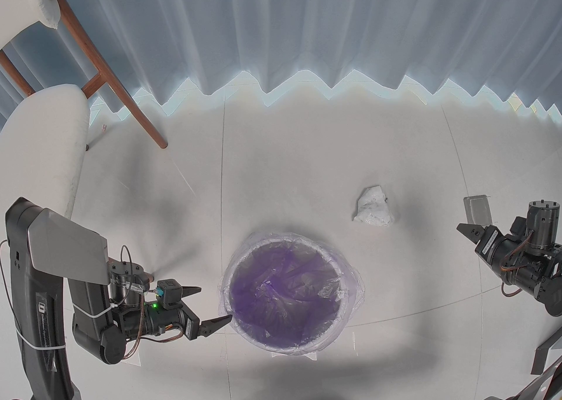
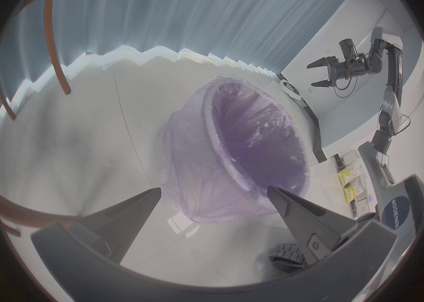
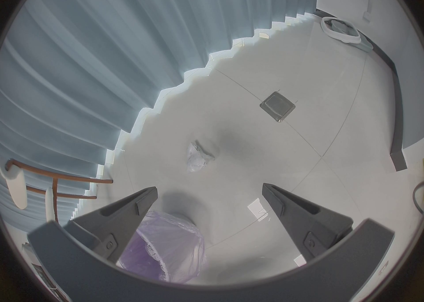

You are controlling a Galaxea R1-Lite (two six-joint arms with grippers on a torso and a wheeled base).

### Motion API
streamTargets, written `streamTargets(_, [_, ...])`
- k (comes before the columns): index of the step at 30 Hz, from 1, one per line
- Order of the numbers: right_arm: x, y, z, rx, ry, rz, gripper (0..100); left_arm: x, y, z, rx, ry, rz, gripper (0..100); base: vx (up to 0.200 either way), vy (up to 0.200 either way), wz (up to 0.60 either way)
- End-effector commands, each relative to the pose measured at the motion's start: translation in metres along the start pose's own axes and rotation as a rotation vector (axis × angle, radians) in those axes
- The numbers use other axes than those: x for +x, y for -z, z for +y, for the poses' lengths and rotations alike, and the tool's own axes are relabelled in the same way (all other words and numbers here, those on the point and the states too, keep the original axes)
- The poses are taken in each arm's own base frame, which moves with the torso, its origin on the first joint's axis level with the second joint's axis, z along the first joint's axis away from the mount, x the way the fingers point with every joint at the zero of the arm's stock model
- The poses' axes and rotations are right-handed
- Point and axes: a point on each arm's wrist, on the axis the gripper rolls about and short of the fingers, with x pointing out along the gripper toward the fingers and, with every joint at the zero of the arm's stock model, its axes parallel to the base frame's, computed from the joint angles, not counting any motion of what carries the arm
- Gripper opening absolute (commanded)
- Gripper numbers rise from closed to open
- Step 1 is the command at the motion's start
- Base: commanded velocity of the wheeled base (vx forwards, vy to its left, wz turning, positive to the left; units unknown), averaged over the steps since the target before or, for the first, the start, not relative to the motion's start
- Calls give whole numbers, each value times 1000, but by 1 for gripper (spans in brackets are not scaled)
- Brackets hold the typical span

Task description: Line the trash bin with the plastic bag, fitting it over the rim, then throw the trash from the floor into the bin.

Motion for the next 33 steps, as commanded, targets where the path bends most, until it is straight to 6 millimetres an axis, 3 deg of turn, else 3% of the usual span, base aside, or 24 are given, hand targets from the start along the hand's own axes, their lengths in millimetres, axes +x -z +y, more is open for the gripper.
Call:
streamTargets(1, [0, 1, -1, -3, 4, 6, 100, 3, 5, 14, 25, -5, -7, 100, 0, 0, 0])
streamTargets(8, [2, 4, -3, -4, 18, 21, 100, 3, 1, 25, 130, 120, -61, 100, 0, 0, 0])
streamTargets(15, [6, 7, -5, -7, 31, 37, 100, -11, 14, 40, 112, 132, -42, 100, 0, 0, 0])
streamTargets(33, [11, 10, -7, -7, 44, 56, 100, -25, 26, 19, -85, 167, 14, 100, 0, 0, 0])
